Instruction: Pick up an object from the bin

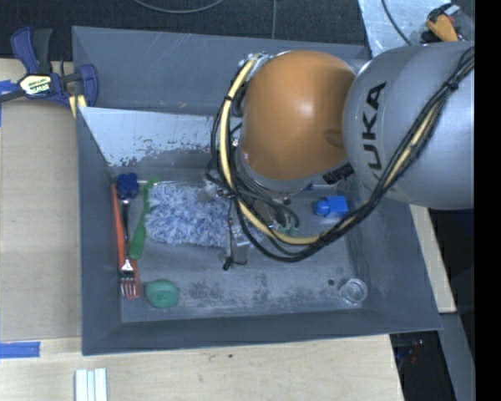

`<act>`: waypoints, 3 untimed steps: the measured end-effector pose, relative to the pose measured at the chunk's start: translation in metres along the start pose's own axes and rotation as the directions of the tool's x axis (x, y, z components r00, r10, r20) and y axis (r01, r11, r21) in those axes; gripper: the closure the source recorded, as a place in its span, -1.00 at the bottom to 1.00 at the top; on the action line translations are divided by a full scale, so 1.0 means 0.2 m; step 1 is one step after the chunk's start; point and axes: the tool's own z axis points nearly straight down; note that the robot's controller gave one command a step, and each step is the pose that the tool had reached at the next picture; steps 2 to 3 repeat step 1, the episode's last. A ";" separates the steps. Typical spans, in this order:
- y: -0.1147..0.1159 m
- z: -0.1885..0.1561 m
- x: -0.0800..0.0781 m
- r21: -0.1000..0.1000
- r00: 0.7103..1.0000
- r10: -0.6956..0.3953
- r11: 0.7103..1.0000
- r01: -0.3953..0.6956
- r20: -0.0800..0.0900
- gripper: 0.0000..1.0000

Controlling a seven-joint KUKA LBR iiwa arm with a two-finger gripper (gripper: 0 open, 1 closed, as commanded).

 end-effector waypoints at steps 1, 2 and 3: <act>-0.03 0.06 -0.03 -0.001 0.984 -0.175 0.984 0.175 -0.001 1.00; -0.03 0.06 -0.03 -0.001 0.984 -0.175 0.984 0.175 -0.001 1.00; -0.03 0.06 -0.03 -0.001 0.984 -0.175 0.984 0.175 -0.001 1.00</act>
Offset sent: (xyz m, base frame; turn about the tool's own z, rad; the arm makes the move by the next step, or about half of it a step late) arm 0.0000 0.0000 0.0000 0.0000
